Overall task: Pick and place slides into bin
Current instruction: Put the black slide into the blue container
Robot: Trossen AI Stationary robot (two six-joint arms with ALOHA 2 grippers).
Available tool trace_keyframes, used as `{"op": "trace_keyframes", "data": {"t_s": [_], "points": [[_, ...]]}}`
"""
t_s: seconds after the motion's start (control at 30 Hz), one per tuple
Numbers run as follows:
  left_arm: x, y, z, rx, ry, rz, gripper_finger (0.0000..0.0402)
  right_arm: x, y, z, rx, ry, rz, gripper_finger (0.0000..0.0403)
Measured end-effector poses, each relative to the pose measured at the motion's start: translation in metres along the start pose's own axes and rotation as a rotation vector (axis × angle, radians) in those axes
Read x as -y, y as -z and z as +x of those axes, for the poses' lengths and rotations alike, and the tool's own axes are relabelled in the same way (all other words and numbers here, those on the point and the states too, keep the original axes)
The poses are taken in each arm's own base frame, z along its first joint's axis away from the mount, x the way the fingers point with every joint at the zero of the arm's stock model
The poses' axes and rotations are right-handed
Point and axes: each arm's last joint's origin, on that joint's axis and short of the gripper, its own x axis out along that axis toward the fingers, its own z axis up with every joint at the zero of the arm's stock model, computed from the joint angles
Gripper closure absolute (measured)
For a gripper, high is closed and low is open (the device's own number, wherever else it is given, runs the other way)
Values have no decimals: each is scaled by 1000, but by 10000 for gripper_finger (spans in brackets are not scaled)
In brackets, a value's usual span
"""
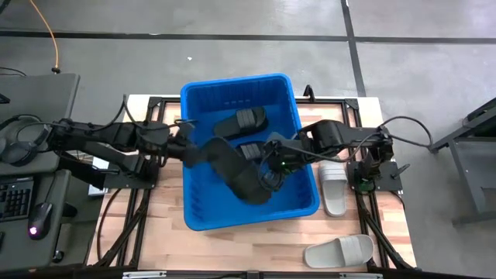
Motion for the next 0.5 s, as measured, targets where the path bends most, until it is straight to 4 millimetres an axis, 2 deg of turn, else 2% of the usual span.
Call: {"op": "trace_keyframes", "data": {"t_s": [0.17, 0.37, 0.5], "points": [[-7, -3, 4, 180, -138, -71, 341, 1, 1, 0, -7, 15, -52, 316], [-10, -1, 15, 195, -178, -137, 341, 3, -1, -1, 59, 83, -76, 316], [-11, -4, 7, 269, -204, -133, 341, 10, -6, -3, 156, 182, -72, 315]]}}
